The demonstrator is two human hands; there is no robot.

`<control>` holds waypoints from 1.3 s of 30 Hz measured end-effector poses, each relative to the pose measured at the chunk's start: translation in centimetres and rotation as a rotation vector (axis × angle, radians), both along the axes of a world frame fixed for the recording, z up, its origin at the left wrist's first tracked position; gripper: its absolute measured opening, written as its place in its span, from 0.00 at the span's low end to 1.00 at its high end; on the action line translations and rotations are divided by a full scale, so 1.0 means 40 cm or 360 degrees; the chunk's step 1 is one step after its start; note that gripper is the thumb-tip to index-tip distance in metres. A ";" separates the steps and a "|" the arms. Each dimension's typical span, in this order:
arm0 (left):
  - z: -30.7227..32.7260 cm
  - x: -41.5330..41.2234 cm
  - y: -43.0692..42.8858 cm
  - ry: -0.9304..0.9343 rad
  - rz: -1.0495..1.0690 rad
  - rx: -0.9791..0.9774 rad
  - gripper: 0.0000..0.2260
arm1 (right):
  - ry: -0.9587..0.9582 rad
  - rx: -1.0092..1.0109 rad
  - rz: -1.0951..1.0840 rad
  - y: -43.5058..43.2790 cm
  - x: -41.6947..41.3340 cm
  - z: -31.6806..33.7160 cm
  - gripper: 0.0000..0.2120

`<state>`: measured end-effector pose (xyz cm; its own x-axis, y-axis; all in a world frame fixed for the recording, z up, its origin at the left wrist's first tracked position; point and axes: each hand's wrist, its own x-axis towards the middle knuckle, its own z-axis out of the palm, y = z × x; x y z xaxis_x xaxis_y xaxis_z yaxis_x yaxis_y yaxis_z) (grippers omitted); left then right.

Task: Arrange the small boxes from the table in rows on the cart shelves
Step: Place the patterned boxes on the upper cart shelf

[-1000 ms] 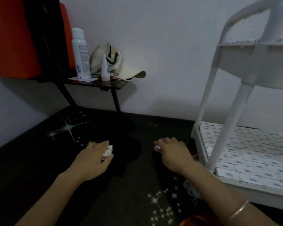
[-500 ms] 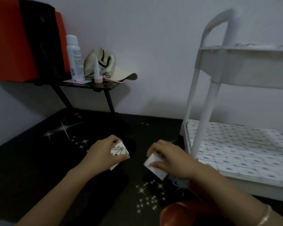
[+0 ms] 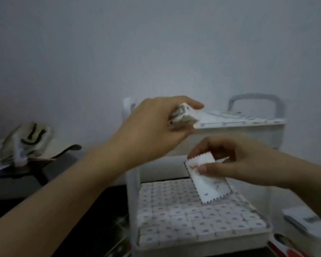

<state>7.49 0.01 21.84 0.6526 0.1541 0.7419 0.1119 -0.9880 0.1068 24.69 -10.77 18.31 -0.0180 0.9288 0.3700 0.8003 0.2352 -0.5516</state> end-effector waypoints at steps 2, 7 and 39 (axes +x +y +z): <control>0.072 0.090 0.001 0.0089 -0.0019 0.0140 0.20 | 0.0015 0.0101 -0.0130 -0.033 0.057 0.046 0.19; 0.197 0.308 0.023 0.0287 0.0191 0.0345 0.11 | 0.0047 0.0284 -0.0277 -0.083 0.178 0.146 0.14; 0.168 0.624 0.212 0.1324 -0.0012 0.0159 0.28 | -0.1940 -0.0078 -0.1445 0.288 0.412 0.280 0.17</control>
<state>32.47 8.50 28.57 0.9939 0.1065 0.0276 0.1087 -0.9895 -0.0958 41.17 0.77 29.51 0.2863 0.8037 0.5216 0.6185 -0.5708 0.5400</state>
